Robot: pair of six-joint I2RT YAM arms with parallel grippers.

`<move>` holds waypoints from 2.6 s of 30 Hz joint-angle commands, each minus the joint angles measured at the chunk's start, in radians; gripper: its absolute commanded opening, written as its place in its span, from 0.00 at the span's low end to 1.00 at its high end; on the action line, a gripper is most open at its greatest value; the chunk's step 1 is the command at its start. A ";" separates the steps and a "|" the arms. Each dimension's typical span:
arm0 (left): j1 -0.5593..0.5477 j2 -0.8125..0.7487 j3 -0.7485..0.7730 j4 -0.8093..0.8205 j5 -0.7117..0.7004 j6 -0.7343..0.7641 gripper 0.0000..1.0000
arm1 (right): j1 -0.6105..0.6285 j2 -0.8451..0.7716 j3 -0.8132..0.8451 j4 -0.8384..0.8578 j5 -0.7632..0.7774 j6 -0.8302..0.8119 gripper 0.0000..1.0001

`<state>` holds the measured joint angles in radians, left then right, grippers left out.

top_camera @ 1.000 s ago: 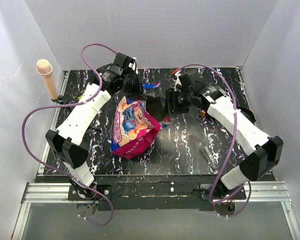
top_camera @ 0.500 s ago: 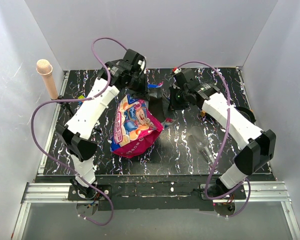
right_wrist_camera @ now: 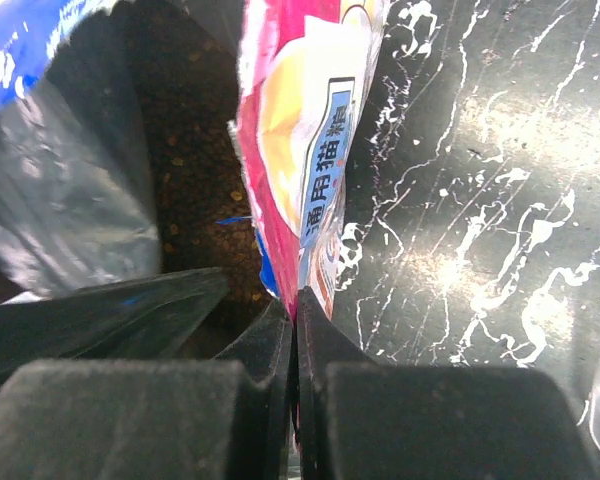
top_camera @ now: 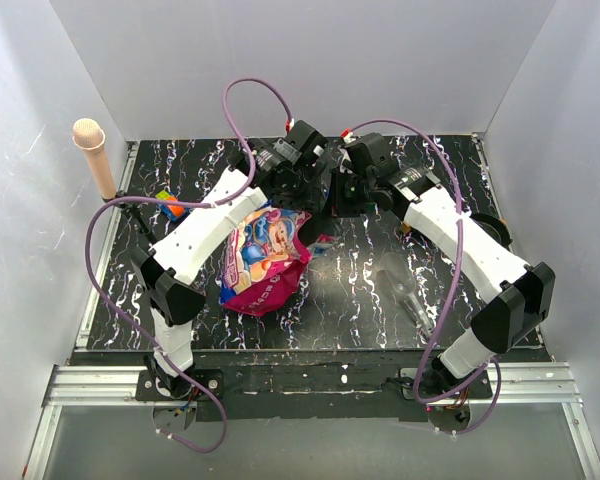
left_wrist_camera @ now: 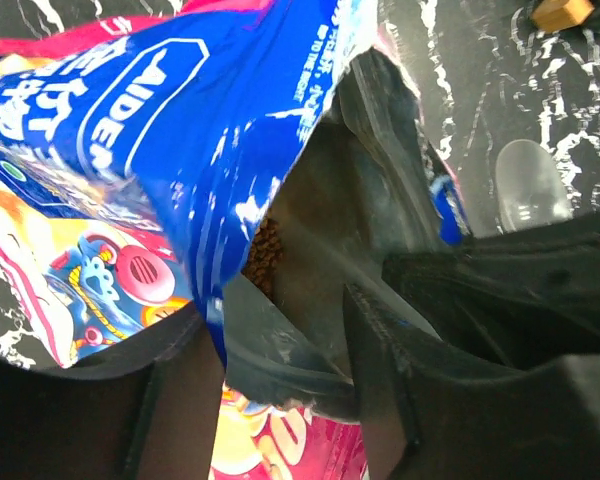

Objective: Serve the pet food

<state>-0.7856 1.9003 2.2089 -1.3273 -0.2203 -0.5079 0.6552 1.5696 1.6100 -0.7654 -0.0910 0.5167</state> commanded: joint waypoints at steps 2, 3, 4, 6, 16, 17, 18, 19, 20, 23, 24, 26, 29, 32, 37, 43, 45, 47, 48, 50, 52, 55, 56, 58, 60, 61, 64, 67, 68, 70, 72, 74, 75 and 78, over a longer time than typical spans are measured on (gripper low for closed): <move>-0.006 -0.047 -0.071 -0.199 -0.080 0.000 0.48 | 0.007 -0.057 0.054 0.026 -0.059 0.048 0.01; -0.007 -0.047 -0.072 -0.194 -0.097 0.003 0.48 | 0.009 -0.059 0.054 0.025 -0.059 0.049 0.01; -0.006 -0.046 -0.068 -0.196 -0.108 0.011 0.45 | 0.012 -0.059 0.054 0.023 -0.061 0.049 0.01; -0.007 -0.043 -0.046 -0.214 -0.154 0.011 0.35 | 0.012 -0.060 0.047 0.021 -0.059 0.051 0.01; -0.007 -0.083 0.026 -0.309 -0.249 -0.101 0.57 | 0.011 -0.086 0.031 0.020 -0.055 0.052 0.01; -0.007 -0.089 0.031 -0.319 -0.246 -0.122 0.57 | 0.012 -0.086 0.034 0.018 -0.056 0.052 0.01; -0.006 -0.101 0.031 -0.319 -0.241 -0.147 0.57 | 0.014 -0.083 0.039 0.017 -0.055 0.052 0.01; -0.006 -0.119 0.028 -0.319 -0.251 -0.173 0.57 | 0.012 -0.080 0.047 0.015 -0.058 0.055 0.01; -0.004 -0.133 0.031 -0.319 -0.263 -0.190 0.56 | 0.011 -0.079 0.053 0.012 -0.065 0.054 0.01; 0.011 -0.150 0.046 -0.317 -0.287 -0.170 0.47 | 0.012 -0.075 0.070 0.009 -0.075 0.054 0.01; 0.020 -0.145 0.046 -0.319 -0.289 -0.138 0.40 | 0.012 -0.075 0.071 0.011 -0.076 0.054 0.01; 0.035 -0.138 0.051 -0.319 -0.292 -0.069 0.29 | 0.012 -0.074 0.073 0.012 -0.076 0.054 0.01; 0.077 -0.145 0.090 -0.319 -0.307 0.000 0.22 | 0.012 -0.074 0.077 0.003 -0.075 0.048 0.01; 0.101 -0.124 0.164 -0.316 -0.207 0.083 0.33 | 0.012 -0.079 0.068 0.008 -0.076 0.043 0.01; 0.101 -0.135 0.127 -0.294 0.039 -0.027 0.59 | 0.012 -0.077 0.071 0.003 -0.076 0.037 0.01; 0.066 -0.115 0.095 -0.319 -0.046 -0.120 0.76 | 0.012 -0.075 0.067 0.012 -0.084 0.036 0.01; 0.060 -0.130 0.058 -0.317 -0.098 -0.121 0.75 | 0.014 -0.074 0.064 0.014 -0.087 0.037 0.01; 0.055 -0.150 0.012 -0.317 -0.134 -0.112 0.72 | 0.014 -0.074 0.065 0.014 -0.088 0.036 0.01; 0.054 -0.161 -0.014 -0.319 -0.146 -0.106 0.71 | 0.014 -0.074 0.067 0.014 -0.087 0.036 0.01; 0.055 -0.199 -0.061 -0.319 -0.171 -0.107 0.70 | 0.014 -0.074 0.067 0.011 -0.084 0.032 0.01; 0.054 -0.217 -0.101 -0.316 -0.180 -0.093 0.70 | 0.014 -0.074 0.065 0.008 -0.082 0.031 0.01; 0.054 -0.211 -0.150 -0.306 -0.179 -0.073 0.67 | 0.014 -0.075 0.053 0.018 -0.090 0.031 0.01; 0.055 -0.214 -0.167 -0.276 -0.179 -0.061 0.63 | 0.014 -0.075 0.048 0.023 -0.095 0.034 0.01; 0.054 -0.205 -0.192 -0.221 -0.214 -0.037 0.55 | 0.014 -0.075 0.038 0.031 -0.101 0.039 0.01; 0.055 -0.166 -0.155 -0.225 -0.282 -0.024 0.35 | 0.014 -0.074 0.033 0.037 -0.102 0.043 0.01; 0.055 -0.146 -0.111 -0.254 -0.327 -0.029 0.22 | 0.014 -0.071 0.034 0.037 -0.102 0.046 0.01; 0.057 -0.115 -0.022 -0.308 -0.457 -0.026 0.00 | 0.014 -0.059 0.054 0.044 -0.116 0.062 0.01; 0.065 -0.135 0.029 -0.320 -0.586 -0.018 0.00 | 0.021 0.006 0.129 0.057 -0.182 0.098 0.01; 0.069 -0.150 0.044 -0.317 -0.635 -0.020 0.00 | 0.027 0.032 0.164 0.060 -0.205 0.118 0.01; 0.083 -0.161 0.107 -0.319 -0.706 0.014 0.00 | 0.049 0.093 0.259 0.070 -0.242 0.152 0.01; 0.089 -0.150 0.204 -0.317 -0.772 0.072 0.00 | 0.075 0.144 0.351 0.090 -0.274 0.181 0.01; 0.091 -0.155 0.268 -0.297 -0.818 0.118 0.00 | 0.101 0.193 0.454 0.119 -0.320 0.227 0.01; 0.091 -0.156 0.290 -0.288 -0.832 0.138 0.00 | 0.113 0.220 0.497 0.129 -0.344 0.242 0.01; 0.091 -0.159 0.341 -0.285 -0.867 0.170 0.00 | 0.129 0.262 0.556 0.144 -0.398 0.295 0.01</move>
<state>-0.6853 1.8450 2.3905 -1.5234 -0.8032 -0.4259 0.7483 1.8282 2.0315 -0.7868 -0.3328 0.6968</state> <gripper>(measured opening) 0.009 0.029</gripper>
